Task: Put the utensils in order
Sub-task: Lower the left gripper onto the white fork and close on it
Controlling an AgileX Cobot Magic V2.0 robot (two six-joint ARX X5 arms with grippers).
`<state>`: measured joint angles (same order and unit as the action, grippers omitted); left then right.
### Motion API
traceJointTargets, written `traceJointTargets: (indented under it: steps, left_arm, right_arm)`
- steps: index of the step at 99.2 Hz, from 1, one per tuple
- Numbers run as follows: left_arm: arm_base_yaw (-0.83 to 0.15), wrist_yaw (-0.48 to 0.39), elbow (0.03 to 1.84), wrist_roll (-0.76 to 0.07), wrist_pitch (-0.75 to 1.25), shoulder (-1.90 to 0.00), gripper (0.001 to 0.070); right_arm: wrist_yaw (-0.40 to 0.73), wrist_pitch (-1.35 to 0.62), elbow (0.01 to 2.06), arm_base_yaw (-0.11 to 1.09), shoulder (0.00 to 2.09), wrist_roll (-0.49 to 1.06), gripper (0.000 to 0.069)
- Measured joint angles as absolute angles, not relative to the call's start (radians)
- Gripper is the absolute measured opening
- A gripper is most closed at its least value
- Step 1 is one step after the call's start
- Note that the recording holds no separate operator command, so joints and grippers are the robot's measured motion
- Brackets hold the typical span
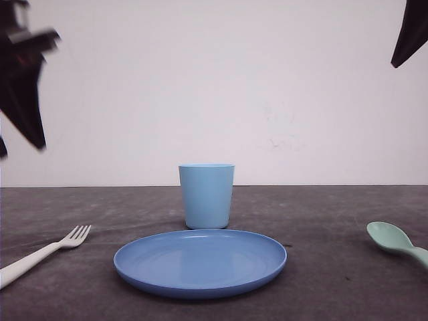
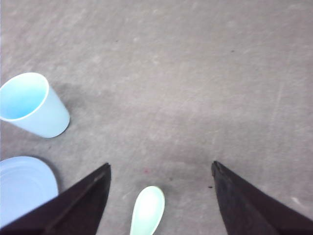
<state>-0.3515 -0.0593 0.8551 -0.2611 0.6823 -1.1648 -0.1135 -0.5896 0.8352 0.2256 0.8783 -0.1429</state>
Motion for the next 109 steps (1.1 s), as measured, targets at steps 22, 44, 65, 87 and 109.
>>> traceJointTargets:
  steps: [22, 44, 65, 87, 109]
  left_arm:
    - [-0.429, -0.059, 0.855, -0.335, 0.683, -1.338, 0.0281]
    - [-0.477, -0.054, 0.855, -0.379, 0.643, -1.456, 0.0280]
    - [-0.500, -0.039, 0.855, -0.393, 0.609, -1.508, 0.0180]
    - [-0.503, -0.025, 0.864, -0.397, 0.610, -1.523, 0.0068]
    - [-0.505, 0.010, 0.865, -0.395, 0.604, -1.514, 0.0066]
  right_arm:
    - [-0.113, -0.603, 0.835, 0.236, 0.886, -0.146, 0.0411]
    - [-0.113, -0.619, 0.835, 0.236, 0.886, -0.146, 0.0411]
    - [-0.113, -0.619, 0.835, 0.236, 0.886, -0.146, 0.0411]
    - [-0.113, -0.619, 0.835, 0.236, 0.886, -0.146, 0.0411]
    - [-0.113, -0.620, 0.835, 0.236, 0.886, -0.146, 0.0411]
